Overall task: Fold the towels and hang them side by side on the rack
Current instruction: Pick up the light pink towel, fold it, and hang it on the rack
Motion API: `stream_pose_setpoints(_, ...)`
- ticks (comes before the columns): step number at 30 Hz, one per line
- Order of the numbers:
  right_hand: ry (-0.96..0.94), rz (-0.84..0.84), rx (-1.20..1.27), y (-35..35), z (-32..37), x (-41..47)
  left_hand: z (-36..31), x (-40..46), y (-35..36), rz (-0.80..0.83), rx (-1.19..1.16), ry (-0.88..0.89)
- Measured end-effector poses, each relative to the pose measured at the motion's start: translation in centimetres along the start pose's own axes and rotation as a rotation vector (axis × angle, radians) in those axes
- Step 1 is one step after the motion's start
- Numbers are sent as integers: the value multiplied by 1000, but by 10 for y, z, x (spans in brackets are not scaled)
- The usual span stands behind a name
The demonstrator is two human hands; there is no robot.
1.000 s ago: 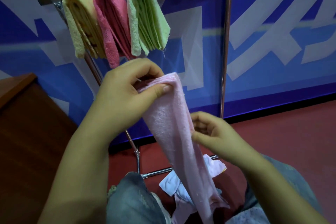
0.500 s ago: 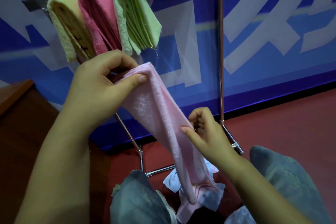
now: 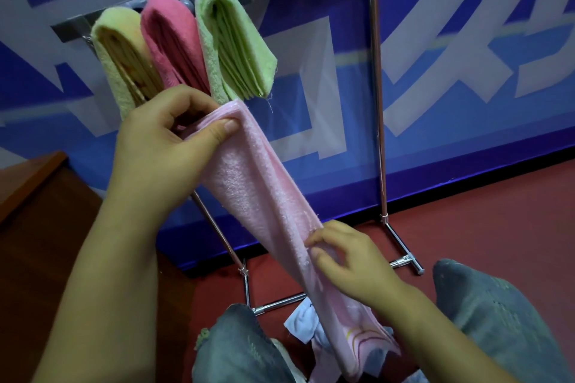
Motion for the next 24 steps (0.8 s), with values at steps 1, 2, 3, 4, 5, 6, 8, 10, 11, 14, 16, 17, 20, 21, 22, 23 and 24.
stream_pose_setpoints(1, 12, 0, -7, 2, 0, -1, 0, 0, 0, -2, -3, -3)
stream_pose_setpoints(2, 18, 1, -33, 4, 0, -2, 1, 1, 0, -2, -7, -8)
stream_pose_setpoints(3, 10, -5, -70, 6, 0, -2, 1, 0, 1, -1, -13, -15)
stream_pose_setpoints(4, -6, -18, -109, 8, 0, -1, 2, 0, 1, 0, -16, -21)
stream_pose_setpoints(5, -22, -39, -134, 9, 0, -1, 3, 0, 2, 0, -15, -27)
stream_pose_setpoints(6, -19, -54, -138, 9, -1, -1, 4, 0, 1, -3, -9, -31)
stream_pose_setpoints(8, 2, -72, -101, 8, -2, -2, 7, 0, 0, -10, 7, -38)
stream_pose_setpoints(10, 5, -77, -62, 5, 0, -2, 10, 0, -4, -19, 16, -48)
stream_pose_setpoints(11, 6, -81, -45, 3, 1, -3, 12, 1, -5, -23, 15, -54)
stream_pose_setpoints(14, 26, -99, -29, 1, 2, -3, 18, 3, -8, -27, 14, -65)
stream_pose_setpoints(16, 38, -104, -16, 1, 2, -3, 21, 5, -10, -11, 16, -65)
stream_pose_setpoints(17, 50, -104, 1, 1, 1, -4, 22, 5, -11, -3, 16, -64)
stream_pose_setpoints(20, 123, -120, 109, 0, -1, -4, 26, 8, -15, 22, 22, -54)
stream_pose_setpoints(21, 140, -127, 140, 0, -2, -4, 27, 9, -17, 29, 22, -52)
stream_pose_setpoints(22, 149, -135, 164, -1, -3, -3, 28, 10, -18, 34, 19, -51)
stream_pose_setpoints(23, 149, -140, 184, -1, -4, -2, 28, 11, -20, 39, 11, -52)
stream_pose_setpoints(24, 143, -141, 199, -1, -4, -1, 29, 12, -21, 44, 3, -53)
Point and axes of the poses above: each hand's wrist, its own x-axis towards the middle knuckle, its own y-axis out of the palm, z = x × y, the point moved 5 cm from there along x, towards the middle knuckle, and after that the axes turned 7 degrees about -y, right-handed, at the moved point
